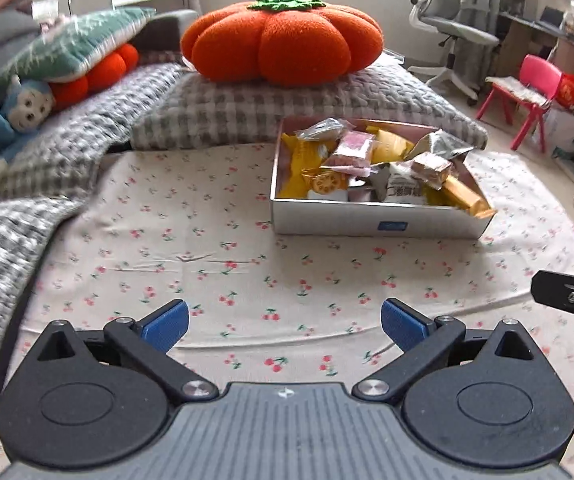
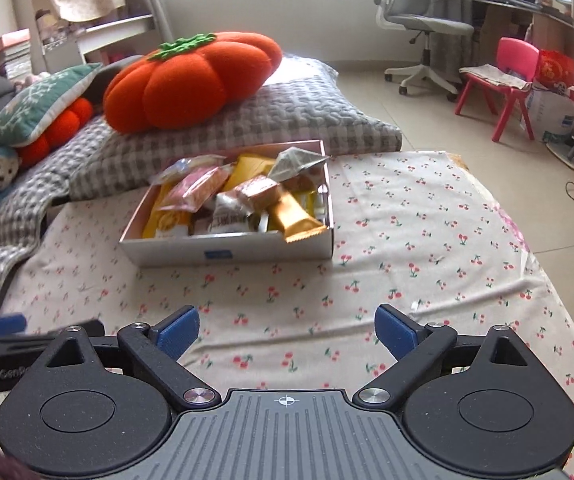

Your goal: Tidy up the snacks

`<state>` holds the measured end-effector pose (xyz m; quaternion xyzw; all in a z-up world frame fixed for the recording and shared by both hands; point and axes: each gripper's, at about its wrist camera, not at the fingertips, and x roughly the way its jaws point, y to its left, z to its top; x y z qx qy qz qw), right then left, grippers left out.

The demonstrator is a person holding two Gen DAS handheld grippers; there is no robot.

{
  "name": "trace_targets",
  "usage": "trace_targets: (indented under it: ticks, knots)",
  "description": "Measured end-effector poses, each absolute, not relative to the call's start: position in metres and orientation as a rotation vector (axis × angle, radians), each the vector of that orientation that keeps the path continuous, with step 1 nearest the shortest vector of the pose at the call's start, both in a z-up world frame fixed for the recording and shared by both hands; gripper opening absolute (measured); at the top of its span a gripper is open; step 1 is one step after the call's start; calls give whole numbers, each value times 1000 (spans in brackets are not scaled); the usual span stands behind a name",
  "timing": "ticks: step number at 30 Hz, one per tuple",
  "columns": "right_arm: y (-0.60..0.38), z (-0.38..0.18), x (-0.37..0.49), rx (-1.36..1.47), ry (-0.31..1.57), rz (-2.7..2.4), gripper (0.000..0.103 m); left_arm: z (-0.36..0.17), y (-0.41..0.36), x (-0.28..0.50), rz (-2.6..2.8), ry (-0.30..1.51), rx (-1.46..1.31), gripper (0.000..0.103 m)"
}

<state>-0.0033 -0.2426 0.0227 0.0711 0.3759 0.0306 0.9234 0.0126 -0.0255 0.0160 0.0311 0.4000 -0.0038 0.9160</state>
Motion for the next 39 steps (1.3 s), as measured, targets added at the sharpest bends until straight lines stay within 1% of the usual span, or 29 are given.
trace_targets:
  ticks: [6, 39]
  knots:
    - [-240, 22, -7, 137, 752, 63, 96, 8, -29, 6, -10, 852, 45, 103]
    - [-221, 12, 0, 71, 772, 81, 96, 2, -32, 2, 11, 853, 51, 103]
